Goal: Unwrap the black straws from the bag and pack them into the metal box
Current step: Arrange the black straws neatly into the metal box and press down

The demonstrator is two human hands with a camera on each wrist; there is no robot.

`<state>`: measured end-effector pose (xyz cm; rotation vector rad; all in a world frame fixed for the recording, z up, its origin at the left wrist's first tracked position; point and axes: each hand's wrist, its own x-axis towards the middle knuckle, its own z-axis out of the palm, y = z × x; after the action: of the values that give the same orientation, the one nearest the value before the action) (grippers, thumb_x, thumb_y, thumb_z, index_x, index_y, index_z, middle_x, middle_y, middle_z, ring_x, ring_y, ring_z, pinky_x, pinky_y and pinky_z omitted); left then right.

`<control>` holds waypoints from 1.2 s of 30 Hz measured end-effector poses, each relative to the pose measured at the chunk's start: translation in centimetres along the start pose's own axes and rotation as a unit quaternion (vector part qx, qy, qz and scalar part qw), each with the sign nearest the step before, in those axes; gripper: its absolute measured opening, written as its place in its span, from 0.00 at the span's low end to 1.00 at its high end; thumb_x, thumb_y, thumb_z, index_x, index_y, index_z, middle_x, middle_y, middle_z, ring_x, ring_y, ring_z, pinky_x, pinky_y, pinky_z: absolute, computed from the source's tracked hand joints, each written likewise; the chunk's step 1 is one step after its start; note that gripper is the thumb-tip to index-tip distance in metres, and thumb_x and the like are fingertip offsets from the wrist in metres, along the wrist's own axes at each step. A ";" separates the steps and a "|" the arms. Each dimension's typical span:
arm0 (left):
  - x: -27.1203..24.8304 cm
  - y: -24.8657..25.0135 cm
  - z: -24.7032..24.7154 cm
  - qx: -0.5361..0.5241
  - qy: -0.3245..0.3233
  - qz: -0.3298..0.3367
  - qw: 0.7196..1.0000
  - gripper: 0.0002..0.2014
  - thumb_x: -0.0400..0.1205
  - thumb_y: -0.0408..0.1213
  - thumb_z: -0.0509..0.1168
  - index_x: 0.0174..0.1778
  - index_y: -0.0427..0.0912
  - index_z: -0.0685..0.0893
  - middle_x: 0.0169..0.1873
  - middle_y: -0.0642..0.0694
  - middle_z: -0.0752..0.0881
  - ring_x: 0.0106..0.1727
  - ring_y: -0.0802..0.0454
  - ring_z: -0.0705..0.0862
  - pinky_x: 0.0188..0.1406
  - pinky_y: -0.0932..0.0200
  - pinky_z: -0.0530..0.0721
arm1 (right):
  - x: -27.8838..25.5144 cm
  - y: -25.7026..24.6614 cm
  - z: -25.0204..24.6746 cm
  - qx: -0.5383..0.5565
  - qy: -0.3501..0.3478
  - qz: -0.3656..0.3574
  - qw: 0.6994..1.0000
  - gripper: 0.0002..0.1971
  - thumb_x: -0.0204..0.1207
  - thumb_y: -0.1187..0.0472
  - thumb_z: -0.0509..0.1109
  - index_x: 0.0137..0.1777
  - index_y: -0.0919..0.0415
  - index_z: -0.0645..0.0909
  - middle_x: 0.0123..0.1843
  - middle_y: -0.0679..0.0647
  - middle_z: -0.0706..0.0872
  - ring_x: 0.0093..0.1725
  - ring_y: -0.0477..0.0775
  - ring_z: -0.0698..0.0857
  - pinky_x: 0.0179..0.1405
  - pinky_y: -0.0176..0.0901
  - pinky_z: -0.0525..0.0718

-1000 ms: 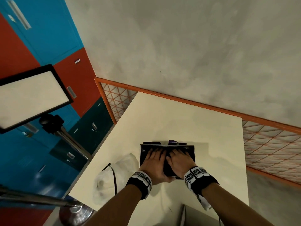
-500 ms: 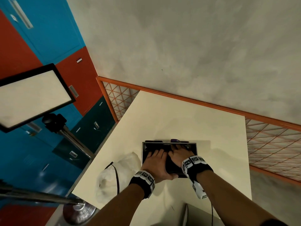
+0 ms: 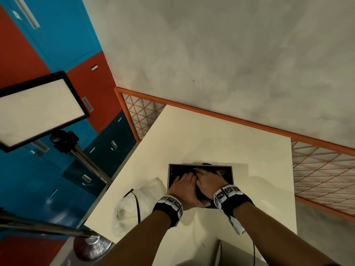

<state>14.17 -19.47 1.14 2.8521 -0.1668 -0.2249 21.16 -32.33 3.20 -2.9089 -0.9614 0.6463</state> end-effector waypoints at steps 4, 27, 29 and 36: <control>-0.1 0.1 0.2 -0.005 0.001 -0.006 1.000 0.52 0.63 0.78 0.65 0.75 0.43 0.71 0.71 0.47 0.75 0.73 0.46 0.72 0.77 0.45 0.68 | 1.1 0.5 0.3 0.062 -0.057 0.020 0.996 0.26 0.86 0.50 0.48 0.84 0.51 0.60 0.87 0.46 0.57 0.83 0.53 0.61 0.81 0.65 0.59; -1.3 0.4 0.3 -0.008 0.024 -0.009 1.000 0.53 0.63 0.77 0.66 0.76 0.41 0.70 0.68 0.46 0.76 0.70 0.44 0.73 0.77 0.48 0.70 | 2.5 0.5 0.3 0.128 -0.107 0.061 0.984 0.24 0.86 0.54 0.44 0.75 0.58 0.72 0.83 0.53 0.66 0.82 0.57 0.63 0.81 0.57 0.60; -1.2 0.3 0.2 -0.010 0.016 -0.012 1.000 0.53 0.63 0.77 0.66 0.76 0.42 0.69 0.68 0.45 0.76 0.70 0.44 0.73 0.77 0.48 0.70 | 2.6 0.7 0.6 0.111 -0.079 0.070 0.988 0.24 0.84 0.52 0.46 0.74 0.55 0.73 0.81 0.52 0.71 0.79 0.55 0.68 0.79 0.59 0.63; -1.0 0.2 0.1 -0.010 0.045 0.020 0.999 0.49 0.62 0.77 0.66 0.70 0.43 0.75 0.61 0.48 0.73 0.65 0.46 0.70 0.71 0.49 0.73 | 2.0 0.5 0.5 0.007 -0.005 0.081 0.997 0.20 0.84 0.51 0.50 0.68 0.53 0.77 0.71 0.53 0.82 0.71 0.56 0.78 0.71 0.60 0.67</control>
<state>13.17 -19.55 1.24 2.8289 -0.2030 -0.0904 22.67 -31.63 1.89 -2.9954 -0.7231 0.6735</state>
